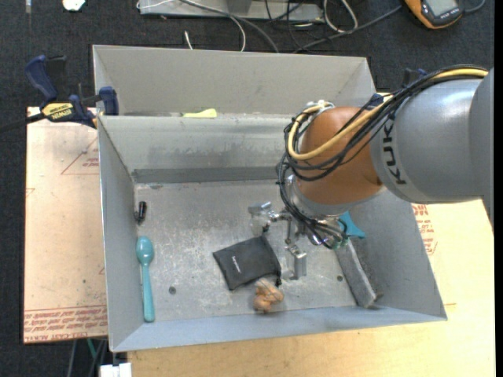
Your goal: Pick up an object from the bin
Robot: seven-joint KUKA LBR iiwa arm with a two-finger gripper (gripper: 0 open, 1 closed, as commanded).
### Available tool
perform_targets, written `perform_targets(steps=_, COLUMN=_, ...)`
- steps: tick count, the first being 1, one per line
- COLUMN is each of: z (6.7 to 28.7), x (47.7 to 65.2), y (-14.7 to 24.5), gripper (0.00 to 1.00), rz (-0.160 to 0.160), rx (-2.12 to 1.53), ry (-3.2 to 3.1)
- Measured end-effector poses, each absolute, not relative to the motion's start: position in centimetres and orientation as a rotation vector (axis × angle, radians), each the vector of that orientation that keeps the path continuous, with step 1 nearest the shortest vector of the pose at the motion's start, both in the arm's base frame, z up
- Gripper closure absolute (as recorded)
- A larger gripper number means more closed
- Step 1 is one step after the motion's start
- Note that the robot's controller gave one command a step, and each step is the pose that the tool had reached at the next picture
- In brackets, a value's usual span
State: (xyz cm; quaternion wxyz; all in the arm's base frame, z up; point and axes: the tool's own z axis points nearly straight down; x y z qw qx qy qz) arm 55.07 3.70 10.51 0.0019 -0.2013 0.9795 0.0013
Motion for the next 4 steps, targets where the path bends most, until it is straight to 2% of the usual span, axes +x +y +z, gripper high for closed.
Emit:
perform_targets(steps=1, z=7.7, x=54.2, y=2.3, gripper=0.0, rz=0.002, rx=-0.875, ry=3.006)
perform_targets(steps=2, z=7.1, x=55.5, y=3.3, gripper=0.0, rz=0.005, rx=-0.941, ry=2.993)
perform_targets(steps=3, z=7.1, x=52.2, y=3.0, gripper=1.0, rz=0.002, rx=-1.581, ry=2.706)
perform_targets(steps=4, z=7.1, x=52.2, y=3.0, gripper=1.0, rz=0.002, rx=-1.581, ry=2.705)
